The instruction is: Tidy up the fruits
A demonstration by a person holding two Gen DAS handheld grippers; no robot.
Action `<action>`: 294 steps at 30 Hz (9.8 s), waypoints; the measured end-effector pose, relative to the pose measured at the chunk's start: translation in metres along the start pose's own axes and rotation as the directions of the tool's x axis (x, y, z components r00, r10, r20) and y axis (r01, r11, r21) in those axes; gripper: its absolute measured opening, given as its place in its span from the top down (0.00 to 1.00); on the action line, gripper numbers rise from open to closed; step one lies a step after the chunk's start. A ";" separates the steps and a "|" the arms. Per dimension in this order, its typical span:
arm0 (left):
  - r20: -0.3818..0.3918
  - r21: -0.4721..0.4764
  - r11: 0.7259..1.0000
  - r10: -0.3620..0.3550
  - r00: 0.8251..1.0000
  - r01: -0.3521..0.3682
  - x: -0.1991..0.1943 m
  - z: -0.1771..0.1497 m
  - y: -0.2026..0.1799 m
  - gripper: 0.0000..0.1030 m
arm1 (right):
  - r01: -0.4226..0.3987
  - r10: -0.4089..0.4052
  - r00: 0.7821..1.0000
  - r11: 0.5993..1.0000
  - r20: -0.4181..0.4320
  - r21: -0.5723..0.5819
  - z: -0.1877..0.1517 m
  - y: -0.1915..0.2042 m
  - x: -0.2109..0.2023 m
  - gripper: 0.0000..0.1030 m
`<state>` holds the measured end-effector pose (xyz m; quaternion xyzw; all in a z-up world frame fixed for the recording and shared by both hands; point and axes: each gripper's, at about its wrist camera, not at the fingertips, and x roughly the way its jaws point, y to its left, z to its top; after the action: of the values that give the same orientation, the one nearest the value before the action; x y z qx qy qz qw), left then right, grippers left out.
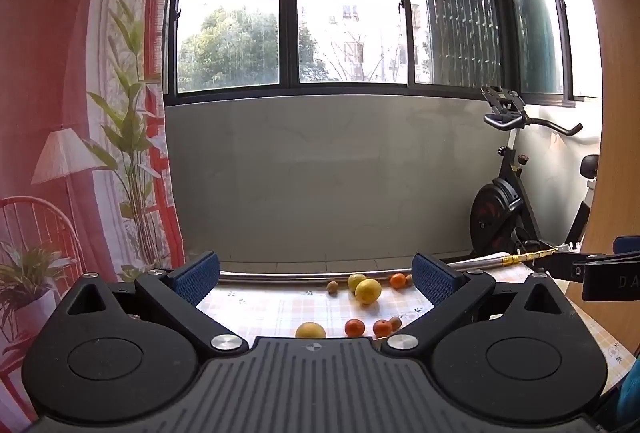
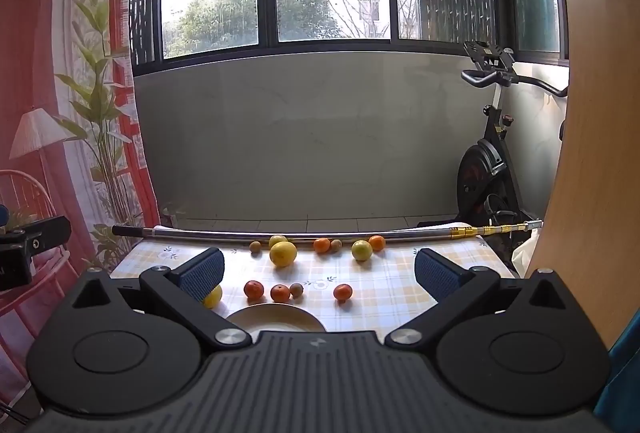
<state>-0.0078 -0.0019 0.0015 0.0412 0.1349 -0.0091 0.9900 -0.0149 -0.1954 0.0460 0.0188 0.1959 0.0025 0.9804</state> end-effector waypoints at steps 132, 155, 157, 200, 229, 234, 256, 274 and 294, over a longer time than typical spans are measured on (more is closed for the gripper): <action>-0.331 -0.127 0.992 -0.044 0.943 0.002 0.284 -0.076 0.065 0.02 | 0.075 -0.049 0.973 0.991 -0.228 0.107 -0.030 -0.107 0.228 0.00; -0.539 -0.138 0.983 -0.176 0.824 0.120 0.368 -0.135 0.049 0.21 | 0.016 0.061 0.935 0.977 -0.350 0.213 -0.050 -0.114 0.299 0.08; -0.555 -0.118 0.985 -0.170 0.815 0.125 0.371 -0.138 0.043 0.21 | 0.023 0.056 0.933 0.976 -0.356 0.214 -0.051 -0.116 0.300 0.08; -0.484 -0.171 0.985 -0.111 0.868 0.031 0.322 -0.110 0.085 0.44 | -0.299 0.273 0.845 0.954 -0.459 0.018 -0.049 -0.030 0.370 0.38; -0.479 -0.216 0.976 -0.111 0.871 0.006 0.309 -0.118 0.107 0.44 | -0.479 0.287 0.717 0.865 -0.635 -0.149 -0.079 0.082 0.442 0.59; -0.476 -0.213 0.977 -0.119 0.871 0.017 0.305 -0.118 0.103 0.44 | -0.462 0.305 0.728 0.880 -0.614 -0.111 -0.078 0.078 0.436 0.60; -0.488 -0.174 0.968 -0.246 0.837 0.182 0.279 -0.117 0.055 0.44 | -0.249 0.234 0.841 0.968 -0.488 0.035 -0.089 -0.018 0.307 0.60; -0.568 -0.137 0.935 -0.344 0.748 0.326 0.262 -0.144 0.003 0.44 | -0.253 0.234 0.815 0.967 -0.530 0.039 -0.119 -0.028 0.258 0.60; -0.642 -0.166 0.914 -0.385 0.664 0.369 0.265 -0.168 -0.007 0.44 | -0.284 0.238 0.781 0.959 -0.578 0.011 -0.128 -0.017 0.253 0.60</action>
<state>0.2030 0.0033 -0.2315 0.0023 0.4823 -0.1969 0.8536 0.1698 -0.2050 -0.1696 0.0066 0.4768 0.1514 0.8658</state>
